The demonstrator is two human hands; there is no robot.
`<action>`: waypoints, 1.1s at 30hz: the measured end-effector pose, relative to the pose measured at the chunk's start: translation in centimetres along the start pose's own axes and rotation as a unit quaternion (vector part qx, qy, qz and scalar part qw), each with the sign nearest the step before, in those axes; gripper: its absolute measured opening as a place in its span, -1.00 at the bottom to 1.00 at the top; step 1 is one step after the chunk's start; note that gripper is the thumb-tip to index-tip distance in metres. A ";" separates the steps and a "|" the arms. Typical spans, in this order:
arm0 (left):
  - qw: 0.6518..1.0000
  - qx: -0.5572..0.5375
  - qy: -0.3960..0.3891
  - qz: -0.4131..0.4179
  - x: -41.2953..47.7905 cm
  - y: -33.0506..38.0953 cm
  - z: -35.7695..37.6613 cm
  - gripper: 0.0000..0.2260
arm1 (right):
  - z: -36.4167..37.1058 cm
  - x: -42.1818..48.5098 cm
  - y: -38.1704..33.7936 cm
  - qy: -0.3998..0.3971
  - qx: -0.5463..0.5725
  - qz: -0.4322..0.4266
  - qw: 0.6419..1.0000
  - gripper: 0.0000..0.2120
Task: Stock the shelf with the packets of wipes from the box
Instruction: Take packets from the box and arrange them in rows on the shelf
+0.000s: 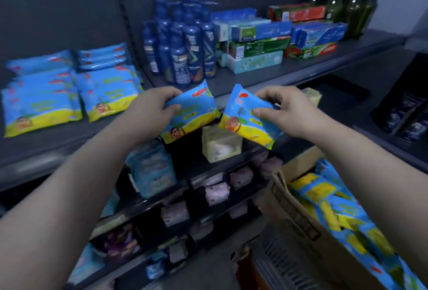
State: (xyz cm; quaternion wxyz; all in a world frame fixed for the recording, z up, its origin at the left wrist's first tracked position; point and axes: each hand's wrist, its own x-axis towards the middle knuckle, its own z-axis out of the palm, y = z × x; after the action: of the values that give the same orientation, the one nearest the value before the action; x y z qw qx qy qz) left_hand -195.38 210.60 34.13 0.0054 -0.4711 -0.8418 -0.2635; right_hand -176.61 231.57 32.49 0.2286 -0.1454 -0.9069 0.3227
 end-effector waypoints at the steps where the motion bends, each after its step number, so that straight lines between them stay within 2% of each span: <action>1: 1.000 0.016 0.008 -0.004 -0.3 -1.0 -0.9 -0.83 | 0.7 0.9 -0.7 -0.003 -0.009 -0.012 1.000 -0.83; 9: 0.989 0.116 0.050 -0.074 -3.1 -11.3 -10.4 -0.76 | 9.1 9.0 -8.6 -0.024 -0.045 -0.133 0.990 -0.83; 13: 0.982 0.147 0.036 -0.117 -4.1 -15.4 -14.7 -0.75 | 13.2 12.7 -12.6 -0.022 -0.091 -0.201 0.975 -0.77; 17: 0.973 0.185 0.010 -0.141 -3.7 -19.3 -16.2 -0.69 | 17.2 15.9 -15.2 -0.012 -0.146 -0.234 0.961 -0.74; 20: 0.962 0.233 -0.022 -0.143 -3.1 -21.7 -15.4 -0.64 | 19.7 17.3 -15.6 -0.056 -0.209 -0.223 0.950 -0.63; 23: 0.952 0.270 -0.050 -0.137 -2.9 -23.3 -14.2 -0.49 | 21.0 18.0 -15.1 -0.117 -0.244 -0.203 0.941 -0.48; 25: 0.952 0.273 -0.061 -0.125 -2.8 -24.2 -13.7 -0.41 | 21.4 18.6 -15.0 -0.131 -0.251 -0.198 0.938 -0.47; 28: 0.955 0.266 -0.047 -0.118 -2.3 -25.0 -13.4 -0.39 | 22.4 20.1 -15.0 -0.111 -0.269 -0.194 0.937 -0.49; 33: 0.955 0.276 0.035 -0.100 -1.9 -25.4 -12.0 -0.42 | 24.6 20.7 -15.2 -0.041 -0.270 -0.179 0.945 -0.45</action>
State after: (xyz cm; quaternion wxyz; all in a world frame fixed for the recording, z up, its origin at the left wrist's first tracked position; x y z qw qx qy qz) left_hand -217.44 193.14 32.86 0.1384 -0.3548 -0.9240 -0.0360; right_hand -208.55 215.93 32.11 0.1975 -0.0237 -0.9797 0.0250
